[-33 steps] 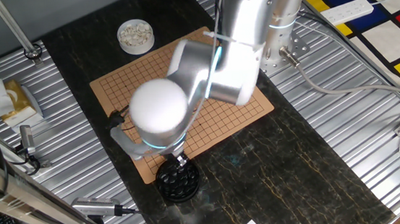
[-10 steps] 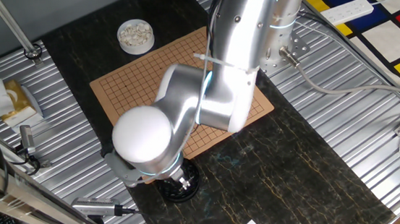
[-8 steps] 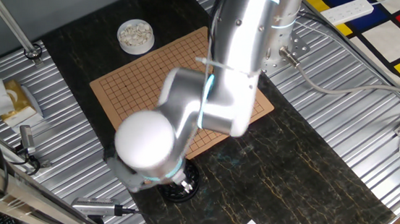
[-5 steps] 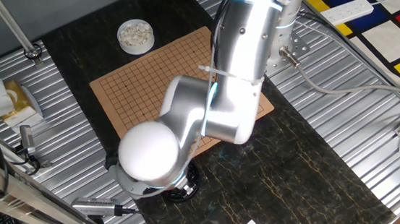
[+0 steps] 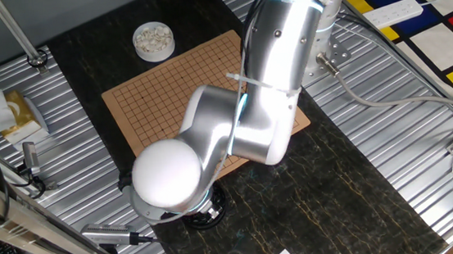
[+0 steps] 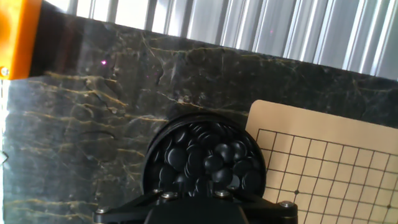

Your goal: Play the first move as black on the 3-4 point in the upper right corner of the Go board

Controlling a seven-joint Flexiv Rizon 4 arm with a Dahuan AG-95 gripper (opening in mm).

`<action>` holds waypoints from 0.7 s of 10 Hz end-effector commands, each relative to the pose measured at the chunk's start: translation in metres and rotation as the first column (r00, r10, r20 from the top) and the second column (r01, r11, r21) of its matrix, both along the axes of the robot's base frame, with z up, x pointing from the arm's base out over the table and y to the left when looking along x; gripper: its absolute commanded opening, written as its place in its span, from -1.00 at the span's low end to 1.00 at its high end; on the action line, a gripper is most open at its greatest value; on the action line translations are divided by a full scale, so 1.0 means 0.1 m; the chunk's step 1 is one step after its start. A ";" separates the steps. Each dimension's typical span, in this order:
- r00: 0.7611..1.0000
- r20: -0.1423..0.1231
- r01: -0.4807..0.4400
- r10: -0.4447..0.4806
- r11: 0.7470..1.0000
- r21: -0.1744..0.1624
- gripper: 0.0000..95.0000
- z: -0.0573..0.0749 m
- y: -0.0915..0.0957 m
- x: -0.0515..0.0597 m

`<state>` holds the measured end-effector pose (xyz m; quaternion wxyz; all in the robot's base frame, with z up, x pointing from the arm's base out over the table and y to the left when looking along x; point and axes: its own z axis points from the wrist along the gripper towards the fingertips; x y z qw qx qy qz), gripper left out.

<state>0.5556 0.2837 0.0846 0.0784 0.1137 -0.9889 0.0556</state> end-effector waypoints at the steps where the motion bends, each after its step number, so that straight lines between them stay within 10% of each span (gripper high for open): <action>1: 1.000 0.006 0.009 -0.009 1.000 -0.016 -0.60 -0.04 -0.01 0.00; 7: 0.999 0.012 0.032 -0.032 0.999 -0.022 -0.60 -0.12 -0.06 -0.05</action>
